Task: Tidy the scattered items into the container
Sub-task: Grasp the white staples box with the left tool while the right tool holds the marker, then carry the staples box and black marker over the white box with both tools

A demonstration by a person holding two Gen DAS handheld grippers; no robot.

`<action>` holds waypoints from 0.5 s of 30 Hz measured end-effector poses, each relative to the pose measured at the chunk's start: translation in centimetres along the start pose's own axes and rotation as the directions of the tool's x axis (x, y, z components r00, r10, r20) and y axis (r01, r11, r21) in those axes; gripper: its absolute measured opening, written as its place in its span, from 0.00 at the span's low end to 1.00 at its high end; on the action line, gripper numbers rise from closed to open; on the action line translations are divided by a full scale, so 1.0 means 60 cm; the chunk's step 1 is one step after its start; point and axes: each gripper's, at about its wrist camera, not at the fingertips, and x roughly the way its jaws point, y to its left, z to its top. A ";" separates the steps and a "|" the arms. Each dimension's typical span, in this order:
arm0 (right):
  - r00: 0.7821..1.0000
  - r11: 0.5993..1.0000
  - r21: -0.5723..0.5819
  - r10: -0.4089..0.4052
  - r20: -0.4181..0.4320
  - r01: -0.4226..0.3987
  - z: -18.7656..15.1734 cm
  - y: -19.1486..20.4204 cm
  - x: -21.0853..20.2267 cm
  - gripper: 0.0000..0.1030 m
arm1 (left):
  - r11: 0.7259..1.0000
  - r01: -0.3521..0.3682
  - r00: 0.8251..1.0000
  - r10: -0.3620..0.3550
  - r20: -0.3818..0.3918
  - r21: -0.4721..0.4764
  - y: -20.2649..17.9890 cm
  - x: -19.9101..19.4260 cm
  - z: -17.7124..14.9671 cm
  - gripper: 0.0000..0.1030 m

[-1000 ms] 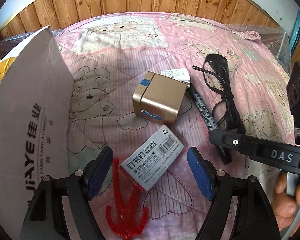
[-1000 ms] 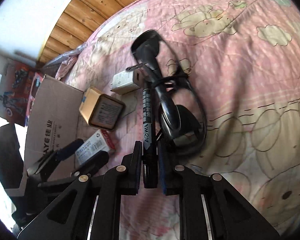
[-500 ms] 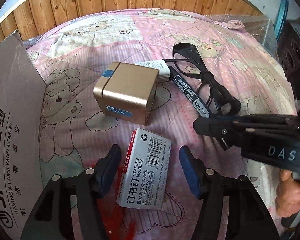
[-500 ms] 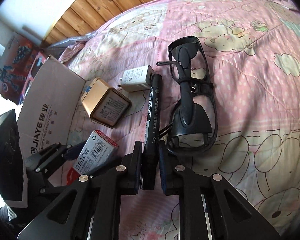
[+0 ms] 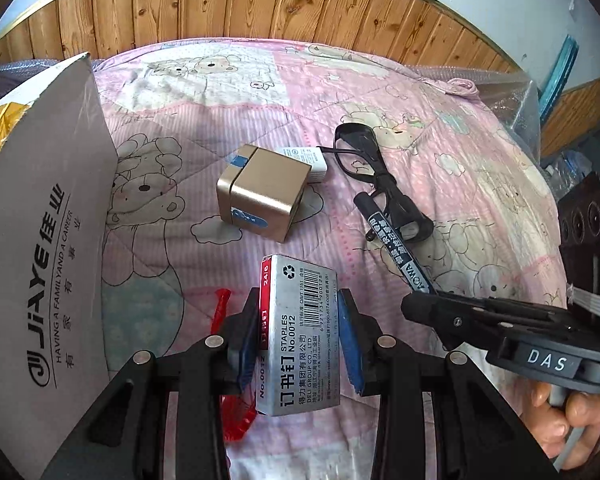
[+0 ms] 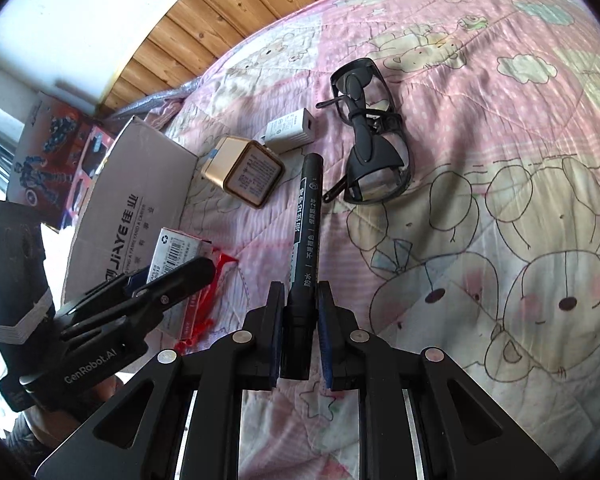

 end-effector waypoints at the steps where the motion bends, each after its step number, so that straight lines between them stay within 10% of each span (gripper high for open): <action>1: 1.000 1.000 0.002 -0.002 0.002 0.002 -0.005 0.002 -0.004 0.16 | 1.000 0.009 1.000 -0.009 0.000 -0.007 -0.001 -0.005 -0.001 0.36; 15: 1.000 1.000 0.004 -0.005 0.026 0.005 -0.078 0.034 -0.064 0.16 | 0.999 0.033 0.998 -0.034 0.043 0.017 -0.046 -0.103 -0.058 0.36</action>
